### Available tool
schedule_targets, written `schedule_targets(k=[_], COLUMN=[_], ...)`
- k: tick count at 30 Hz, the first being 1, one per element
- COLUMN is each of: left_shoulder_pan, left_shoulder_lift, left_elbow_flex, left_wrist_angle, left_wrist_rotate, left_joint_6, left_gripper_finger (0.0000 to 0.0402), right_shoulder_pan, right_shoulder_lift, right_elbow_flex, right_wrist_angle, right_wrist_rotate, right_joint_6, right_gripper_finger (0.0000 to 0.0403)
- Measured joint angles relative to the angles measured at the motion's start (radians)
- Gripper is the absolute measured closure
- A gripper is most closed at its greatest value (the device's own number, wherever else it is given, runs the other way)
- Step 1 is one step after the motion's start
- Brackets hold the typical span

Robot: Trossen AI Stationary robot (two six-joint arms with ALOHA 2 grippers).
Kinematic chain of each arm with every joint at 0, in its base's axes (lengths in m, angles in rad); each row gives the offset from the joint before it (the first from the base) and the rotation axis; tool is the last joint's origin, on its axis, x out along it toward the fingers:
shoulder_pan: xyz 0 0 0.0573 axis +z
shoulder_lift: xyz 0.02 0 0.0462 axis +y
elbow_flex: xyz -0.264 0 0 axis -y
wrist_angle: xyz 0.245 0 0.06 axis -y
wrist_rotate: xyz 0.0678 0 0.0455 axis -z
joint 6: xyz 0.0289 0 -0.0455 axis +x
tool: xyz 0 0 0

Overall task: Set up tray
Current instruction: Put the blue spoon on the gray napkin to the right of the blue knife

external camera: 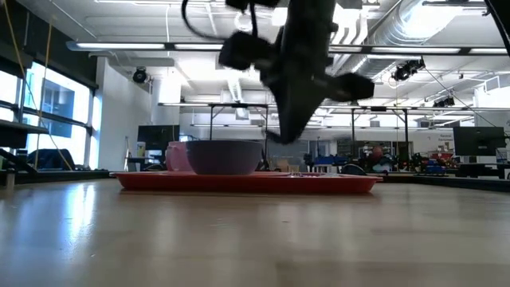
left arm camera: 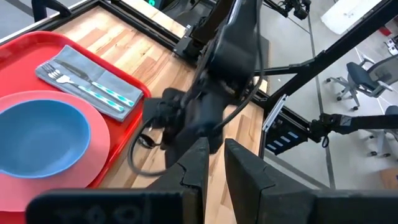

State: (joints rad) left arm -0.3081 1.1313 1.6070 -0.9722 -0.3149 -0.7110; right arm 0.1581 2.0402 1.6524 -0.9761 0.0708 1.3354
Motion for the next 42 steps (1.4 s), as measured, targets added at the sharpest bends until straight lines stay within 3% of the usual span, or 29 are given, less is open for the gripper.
schedule_targets(k=[11,27,37,42], left_shoulder_pan=[0.000,0.000,0.000,0.000], left_shoulder_lift=[0.000,0.000,0.000,0.004], left_elbow_flex=[0.000,0.000,0.000,0.001], left_wrist_angle=[-0.008,-0.034,-0.034,-0.034], left_wrist_rotate=[0.000,0.020,0.015,-0.039], left_joint_6=[0.003,0.000,-0.046,-0.053], left_gripper_finger=[0.0314,0.0314,0.0314,0.0314], right_shoulder_pan=[-0.077,-0.474,-0.601,-0.652], right_shoulder_lift=[-0.133,-0.143,-0.223,-0.232], right_elbow_flex=[0.001,0.000,-0.298,-0.387], right_wrist_angle=[-0.164,-0.220,0.048,0.118], right_wrist_rotate=[0.089,0.105,-0.023,-0.078], right_joint_6=[-0.024,-0.215,-0.222,-0.248], right_gripper_finger=[0.0401,0.0402,0.0403,0.0403])
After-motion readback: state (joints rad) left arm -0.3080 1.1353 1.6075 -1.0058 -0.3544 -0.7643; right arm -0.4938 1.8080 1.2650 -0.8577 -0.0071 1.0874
